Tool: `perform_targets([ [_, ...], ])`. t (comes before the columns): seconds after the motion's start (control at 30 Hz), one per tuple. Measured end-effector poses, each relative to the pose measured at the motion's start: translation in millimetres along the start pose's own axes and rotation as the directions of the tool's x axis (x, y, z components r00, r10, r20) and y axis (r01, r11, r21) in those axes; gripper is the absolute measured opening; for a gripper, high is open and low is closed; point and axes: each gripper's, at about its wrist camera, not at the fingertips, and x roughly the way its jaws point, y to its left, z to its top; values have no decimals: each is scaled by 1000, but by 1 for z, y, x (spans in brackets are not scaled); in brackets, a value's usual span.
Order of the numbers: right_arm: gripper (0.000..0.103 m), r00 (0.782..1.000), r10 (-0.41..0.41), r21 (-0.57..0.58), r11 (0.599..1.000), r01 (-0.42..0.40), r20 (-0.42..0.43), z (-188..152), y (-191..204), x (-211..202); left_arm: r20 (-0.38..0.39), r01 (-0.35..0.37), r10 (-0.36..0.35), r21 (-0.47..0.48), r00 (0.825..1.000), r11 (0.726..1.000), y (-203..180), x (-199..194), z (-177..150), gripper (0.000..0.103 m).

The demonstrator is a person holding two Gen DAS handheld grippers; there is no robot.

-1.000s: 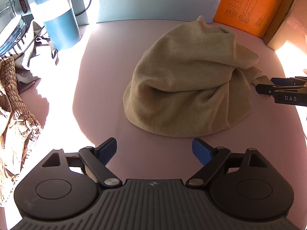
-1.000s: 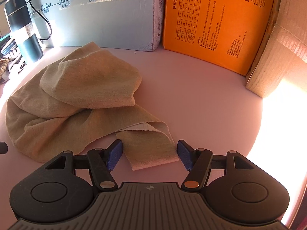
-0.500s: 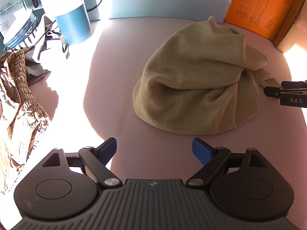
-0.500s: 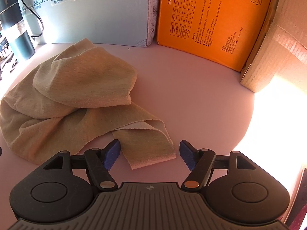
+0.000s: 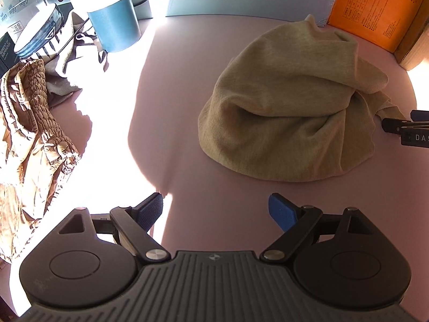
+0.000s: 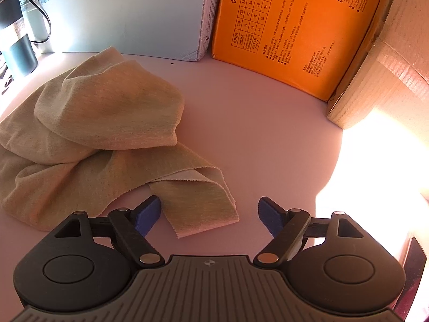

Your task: Fold clothes

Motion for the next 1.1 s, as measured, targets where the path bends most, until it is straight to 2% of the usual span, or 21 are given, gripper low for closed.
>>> perform_targets([
  [0.23,85,1000,-21,3,1000,21,-11,0,-2,1,-4,6,-6,5,1000,1000,-1,1,1,85],
  [0.73,90,999,-41,1,999,41,-22,3,0,5,-9,2,-2,-8,1000,1000,-5,2,-1,85],
  [1.1,95,999,-32,16,999,32,2,-1,0,5,-3,7,-7,-15,1000,1000,-5,2,-1,85],
])
